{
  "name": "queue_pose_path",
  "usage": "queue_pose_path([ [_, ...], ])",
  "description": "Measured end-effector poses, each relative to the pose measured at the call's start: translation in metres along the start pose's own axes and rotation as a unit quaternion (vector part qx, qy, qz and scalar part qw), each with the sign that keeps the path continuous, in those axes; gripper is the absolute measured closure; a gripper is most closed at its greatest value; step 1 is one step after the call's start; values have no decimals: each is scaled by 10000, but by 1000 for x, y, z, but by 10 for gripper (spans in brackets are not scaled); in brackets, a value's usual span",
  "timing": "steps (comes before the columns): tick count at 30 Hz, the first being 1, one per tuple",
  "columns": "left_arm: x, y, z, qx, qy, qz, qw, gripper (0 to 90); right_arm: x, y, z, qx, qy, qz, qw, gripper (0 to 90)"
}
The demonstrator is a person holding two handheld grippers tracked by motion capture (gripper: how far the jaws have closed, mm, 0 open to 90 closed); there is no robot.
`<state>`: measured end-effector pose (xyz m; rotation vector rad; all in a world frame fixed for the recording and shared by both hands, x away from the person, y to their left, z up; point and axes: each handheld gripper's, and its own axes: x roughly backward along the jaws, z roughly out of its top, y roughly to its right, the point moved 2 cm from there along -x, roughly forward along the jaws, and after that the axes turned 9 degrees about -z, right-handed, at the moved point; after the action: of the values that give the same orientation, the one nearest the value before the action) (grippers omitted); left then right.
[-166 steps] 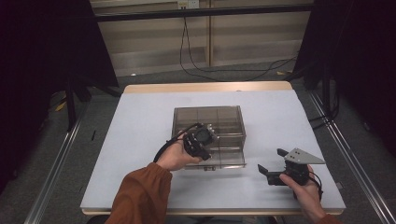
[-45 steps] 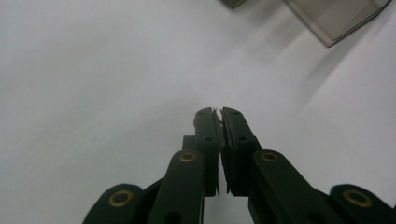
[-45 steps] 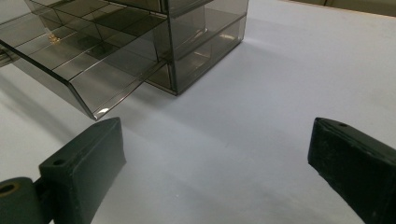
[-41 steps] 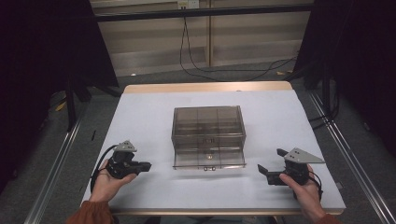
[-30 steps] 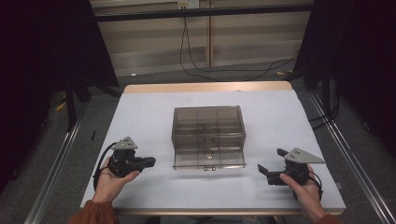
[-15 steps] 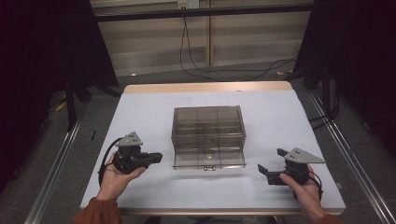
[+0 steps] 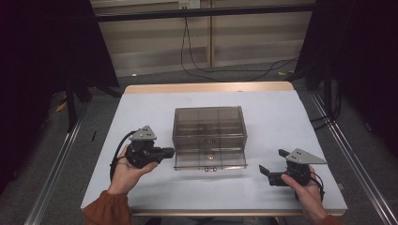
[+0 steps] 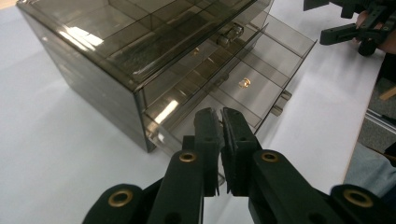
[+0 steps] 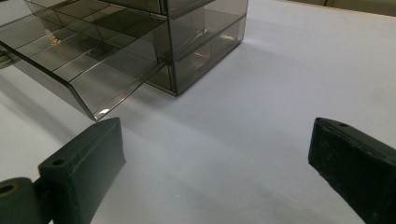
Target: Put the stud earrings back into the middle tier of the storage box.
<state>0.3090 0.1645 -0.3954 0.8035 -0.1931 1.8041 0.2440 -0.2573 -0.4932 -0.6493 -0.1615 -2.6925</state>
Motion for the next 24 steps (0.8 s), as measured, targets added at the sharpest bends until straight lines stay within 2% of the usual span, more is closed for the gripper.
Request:
queue_pose_path([
  [9, -15, 6, 22, -246, -166, -81, 9995, 860, 0, 0, 0, 12, 12, 5, 10000, 29],
  [12, -20, 8, 29, -263, -140, -145, 9995, 860, 0, 0, 0, 1, 1, 1, 10000, 29],
  [24, -43, 13, 47, -484, -528, -230, 9972, 860, 0, 0, 0, 7, 5, 8, 10000, 29],
])
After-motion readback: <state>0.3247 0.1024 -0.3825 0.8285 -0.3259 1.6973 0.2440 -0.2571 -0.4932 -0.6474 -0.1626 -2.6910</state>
